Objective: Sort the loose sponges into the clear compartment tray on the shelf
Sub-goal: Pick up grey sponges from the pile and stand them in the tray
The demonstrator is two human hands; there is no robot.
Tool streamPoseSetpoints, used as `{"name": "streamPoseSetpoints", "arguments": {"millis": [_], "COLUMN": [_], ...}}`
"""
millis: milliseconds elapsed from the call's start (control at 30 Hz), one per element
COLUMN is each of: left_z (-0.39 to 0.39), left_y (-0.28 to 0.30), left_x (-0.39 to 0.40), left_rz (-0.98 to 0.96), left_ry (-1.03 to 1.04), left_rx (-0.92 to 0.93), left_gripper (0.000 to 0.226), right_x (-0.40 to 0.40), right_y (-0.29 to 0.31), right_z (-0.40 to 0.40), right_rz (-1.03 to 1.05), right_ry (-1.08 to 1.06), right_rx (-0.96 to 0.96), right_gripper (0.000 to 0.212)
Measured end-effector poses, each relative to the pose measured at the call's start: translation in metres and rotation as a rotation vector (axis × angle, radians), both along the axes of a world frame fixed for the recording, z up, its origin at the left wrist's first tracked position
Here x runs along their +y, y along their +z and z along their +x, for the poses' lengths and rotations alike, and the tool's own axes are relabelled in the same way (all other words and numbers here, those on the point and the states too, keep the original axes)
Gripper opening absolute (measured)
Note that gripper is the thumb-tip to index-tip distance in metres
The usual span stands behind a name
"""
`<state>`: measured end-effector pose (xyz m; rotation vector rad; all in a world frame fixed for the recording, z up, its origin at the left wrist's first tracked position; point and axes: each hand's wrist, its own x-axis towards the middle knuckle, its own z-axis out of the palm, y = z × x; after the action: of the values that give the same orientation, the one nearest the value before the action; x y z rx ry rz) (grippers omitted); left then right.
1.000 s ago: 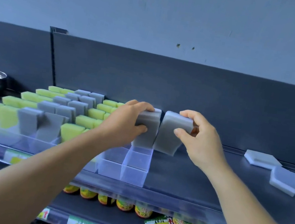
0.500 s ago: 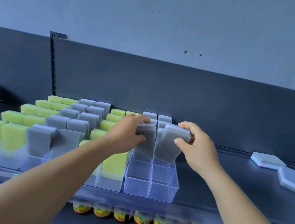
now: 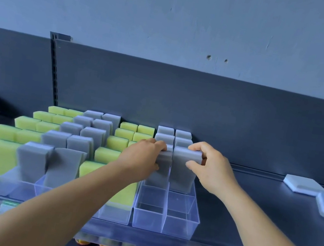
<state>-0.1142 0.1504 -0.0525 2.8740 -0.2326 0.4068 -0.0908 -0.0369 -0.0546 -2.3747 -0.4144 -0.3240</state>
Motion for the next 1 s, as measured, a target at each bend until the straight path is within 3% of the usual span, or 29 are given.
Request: {"name": "streamPoseSetpoints", "arguments": {"millis": [467,733,1000], "left_z": [0.011,-0.005,-0.017], "left_y": [-0.011,-0.005,-0.007], "left_x": [-0.013,-0.025,-0.092], "left_rz": [0.215,0.188,0.225], "left_ry": [0.030,-0.046,-0.237], "left_rx": [0.037,-0.055,-0.027], "left_gripper": [0.029,0.041,0.050], "right_x": [-0.002,-0.017,-0.074], "right_y": [-0.021,-0.014,-0.013], "right_z": [0.006,-0.023,-0.063], "right_rz": [-0.235,-0.322,-0.396], "right_ry": [-0.008,-0.066,-0.186], "right_rx": [0.004,-0.006,0.088], "right_gripper": [0.035,0.061,0.067]}}
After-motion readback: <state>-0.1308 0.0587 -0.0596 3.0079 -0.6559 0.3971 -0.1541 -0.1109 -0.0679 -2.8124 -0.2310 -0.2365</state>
